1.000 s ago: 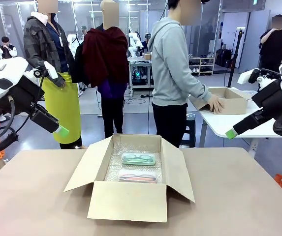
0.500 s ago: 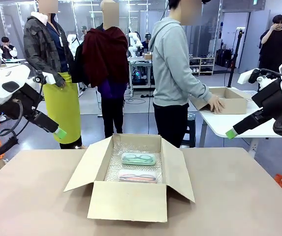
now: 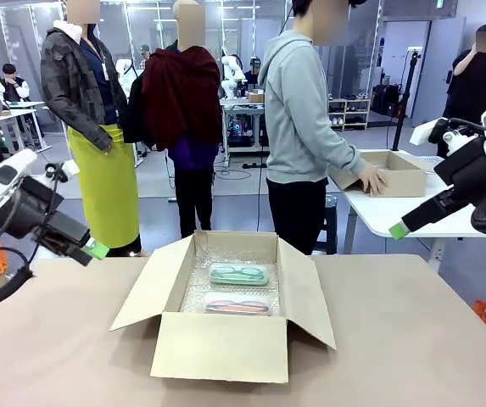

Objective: Pack the glasses set securely to prepare it for shipping.
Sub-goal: Position the Package Box on the left side of the table.

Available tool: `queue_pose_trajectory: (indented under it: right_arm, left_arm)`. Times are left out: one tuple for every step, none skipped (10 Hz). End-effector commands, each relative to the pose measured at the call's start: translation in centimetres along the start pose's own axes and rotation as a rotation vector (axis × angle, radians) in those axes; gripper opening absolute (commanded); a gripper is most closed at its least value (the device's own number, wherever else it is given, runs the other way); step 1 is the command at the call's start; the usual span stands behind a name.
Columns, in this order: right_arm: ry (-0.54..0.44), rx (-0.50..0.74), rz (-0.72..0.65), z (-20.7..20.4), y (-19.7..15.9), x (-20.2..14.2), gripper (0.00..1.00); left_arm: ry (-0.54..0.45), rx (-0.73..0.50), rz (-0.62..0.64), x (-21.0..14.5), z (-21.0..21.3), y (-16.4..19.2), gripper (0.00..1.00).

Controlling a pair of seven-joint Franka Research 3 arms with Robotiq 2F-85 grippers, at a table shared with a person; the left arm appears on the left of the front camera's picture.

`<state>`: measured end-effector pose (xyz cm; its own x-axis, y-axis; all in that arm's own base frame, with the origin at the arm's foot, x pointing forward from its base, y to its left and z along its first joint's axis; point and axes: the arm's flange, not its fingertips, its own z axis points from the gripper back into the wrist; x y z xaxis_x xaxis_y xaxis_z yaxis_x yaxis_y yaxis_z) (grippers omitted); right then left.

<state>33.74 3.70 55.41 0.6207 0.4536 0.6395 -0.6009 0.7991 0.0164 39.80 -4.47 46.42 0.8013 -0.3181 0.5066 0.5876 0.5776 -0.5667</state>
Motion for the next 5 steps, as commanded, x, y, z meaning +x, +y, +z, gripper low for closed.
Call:
queue_pose_trajectory:
  right_arm:
    - [-0.004, -0.008, -0.006, 0.1, 0.1, 0.1, 1.00]
    - [-0.004, -0.008, -0.006, 0.1, 0.1, 0.1, 1.00]
    - [-0.004, -0.008, -0.006, 0.1, 0.1, 0.1, 1.00]
    - [-0.004, -0.008, -0.006, 0.1, 0.1, 0.1, 1.00]
    - [-0.004, -0.008, -0.006, 0.1, 0.1, 0.1, 1.00]
  left_arm:
    - [-0.016, -0.077, 0.133, 0.7, -0.9, 6.3, 1.00]
    - [-0.016, -0.172, 0.222, 0.3, -1.5, 9.5, 1.00]
    - [-0.019, -0.236, 0.274, 0.0, -2.7, 12.0, 1.00]
    - [-0.034, -0.307, 0.329, -0.1, -3.8, 13.9, 1.00]
    - [-0.042, -0.261, 0.385, -0.1, -4.9, 15.6, 1.00]
